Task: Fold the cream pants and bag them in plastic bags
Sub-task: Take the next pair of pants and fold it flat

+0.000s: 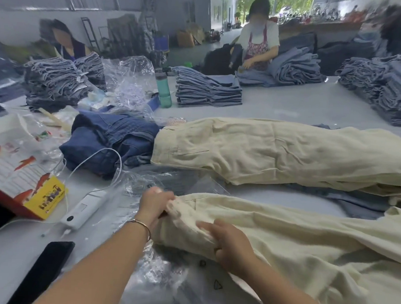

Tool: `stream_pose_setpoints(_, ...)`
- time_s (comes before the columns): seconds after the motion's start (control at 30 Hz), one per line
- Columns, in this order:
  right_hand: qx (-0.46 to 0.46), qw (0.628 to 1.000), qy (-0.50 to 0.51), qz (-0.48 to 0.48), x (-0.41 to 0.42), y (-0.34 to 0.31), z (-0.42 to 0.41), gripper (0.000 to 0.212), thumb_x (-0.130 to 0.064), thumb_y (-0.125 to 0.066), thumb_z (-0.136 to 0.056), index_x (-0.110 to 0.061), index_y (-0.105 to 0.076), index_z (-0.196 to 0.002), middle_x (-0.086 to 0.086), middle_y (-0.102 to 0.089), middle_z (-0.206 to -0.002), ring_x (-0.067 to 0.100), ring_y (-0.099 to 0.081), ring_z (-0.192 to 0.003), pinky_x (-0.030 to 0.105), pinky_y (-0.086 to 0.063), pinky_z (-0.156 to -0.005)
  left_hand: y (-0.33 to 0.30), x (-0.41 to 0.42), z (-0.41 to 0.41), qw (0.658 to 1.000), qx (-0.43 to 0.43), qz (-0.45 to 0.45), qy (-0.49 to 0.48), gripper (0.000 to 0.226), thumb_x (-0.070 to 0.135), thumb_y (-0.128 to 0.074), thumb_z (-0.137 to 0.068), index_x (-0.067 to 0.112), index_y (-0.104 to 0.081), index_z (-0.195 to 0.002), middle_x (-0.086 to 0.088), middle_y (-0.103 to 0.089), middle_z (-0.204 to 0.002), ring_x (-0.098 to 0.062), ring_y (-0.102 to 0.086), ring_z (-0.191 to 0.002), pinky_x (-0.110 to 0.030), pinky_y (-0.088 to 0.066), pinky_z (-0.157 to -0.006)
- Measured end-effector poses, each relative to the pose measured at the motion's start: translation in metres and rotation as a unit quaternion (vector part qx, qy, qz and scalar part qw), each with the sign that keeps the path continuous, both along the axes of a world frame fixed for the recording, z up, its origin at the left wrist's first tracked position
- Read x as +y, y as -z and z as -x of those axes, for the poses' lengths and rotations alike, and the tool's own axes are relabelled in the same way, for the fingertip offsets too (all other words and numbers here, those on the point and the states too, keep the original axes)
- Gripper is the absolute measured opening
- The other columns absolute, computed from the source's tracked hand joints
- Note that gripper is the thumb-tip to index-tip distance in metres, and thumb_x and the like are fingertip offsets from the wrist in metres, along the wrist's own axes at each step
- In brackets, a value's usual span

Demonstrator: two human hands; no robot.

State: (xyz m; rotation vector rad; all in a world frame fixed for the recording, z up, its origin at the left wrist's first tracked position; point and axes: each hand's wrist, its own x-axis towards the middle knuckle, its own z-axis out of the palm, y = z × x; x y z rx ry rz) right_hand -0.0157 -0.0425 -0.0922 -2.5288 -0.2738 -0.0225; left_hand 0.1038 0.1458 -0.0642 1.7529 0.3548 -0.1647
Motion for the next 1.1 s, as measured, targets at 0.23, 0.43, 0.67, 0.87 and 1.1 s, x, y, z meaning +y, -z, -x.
stream_pose_setpoints(0.23,-0.257,0.956,0.138,-0.032,0.011,-0.072,0.015,0.077,-0.013,-0.053,-0.057,-0.023,-0.055,-0.133,0.01,-0.053,-0.125,0.035,-0.049,-0.111,0.043,-0.043,-0.095,-0.134,0.024,0.053,0.946,-0.312,0.082,0.03,0.017,0.016,-0.07,-0.075,0.029,-0.059,-0.075,0.0,-0.061,-0.079,-0.024,-0.057,-0.077,-0.037,-0.047,-0.067)
stream_pose_setpoints(0.43,-0.021,0.987,-0.088,0.136,0.05,-0.036,0.043,0.086,-0.023,-0.055,-0.074,-0.038,-0.015,-0.149,0.006,-0.009,-0.158,0.026,-0.008,-0.144,0.045,-0.007,-0.118,-0.048,0.088,0.102,0.982,-0.179,-0.022,-0.058,0.033,-0.003,-0.057,-0.076,0.025,-0.069,-0.087,-0.011,-0.065,-0.108,-0.028,-0.064,-0.083,-0.036,-0.054,-0.068)
stream_pose_setpoints(0.67,0.087,0.942,-0.179,0.27,0.08,0.033,0.07,0.077,-0.027,-0.059,-0.081,-0.025,-0.02,-0.148,0.015,-0.013,-0.155,0.035,-0.009,-0.144,0.062,0.0,-0.113,0.068,0.127,0.126,0.958,0.037,-0.285,-0.012,0.035,-0.004,-0.05,-0.077,0.026,-0.066,-0.085,-0.004,-0.065,-0.099,-0.026,-0.061,-0.074,-0.029,-0.046,-0.064)
stream_pose_setpoints(0.87,0.054,0.982,-0.104,0.147,0.083,0.018,0.044,0.04,-0.018,-0.05,-0.078,-0.02,-0.052,-0.118,0.006,-0.057,-0.115,0.031,-0.052,-0.111,0.035,-0.046,-0.087,0.044,0.11,0.075,0.879,-0.023,-0.474,0.047,0.015,0.023,-0.056,-0.082,0.025,-0.052,-0.096,0.004,-0.047,-0.104,-0.024,-0.043,-0.109,-0.033,-0.04,-0.077)
stream_pose_setpoints(1.1,0.12,0.972,-0.147,0.137,0.086,0.032,0.017,0.029,-0.029,-0.06,-0.081,-0.019,-0.055,-0.107,0.006,-0.052,-0.113,0.023,-0.048,-0.111,0.028,-0.033,-0.068,0.056,0.069,-0.01,0.926,0.017,-0.341,0.16,0.044,0.035,-0.066,-0.086,0.012,-0.052,-0.122,-0.008,-0.058,-0.124,-0.024,-0.055,-0.109,-0.028,-0.041,-0.088)
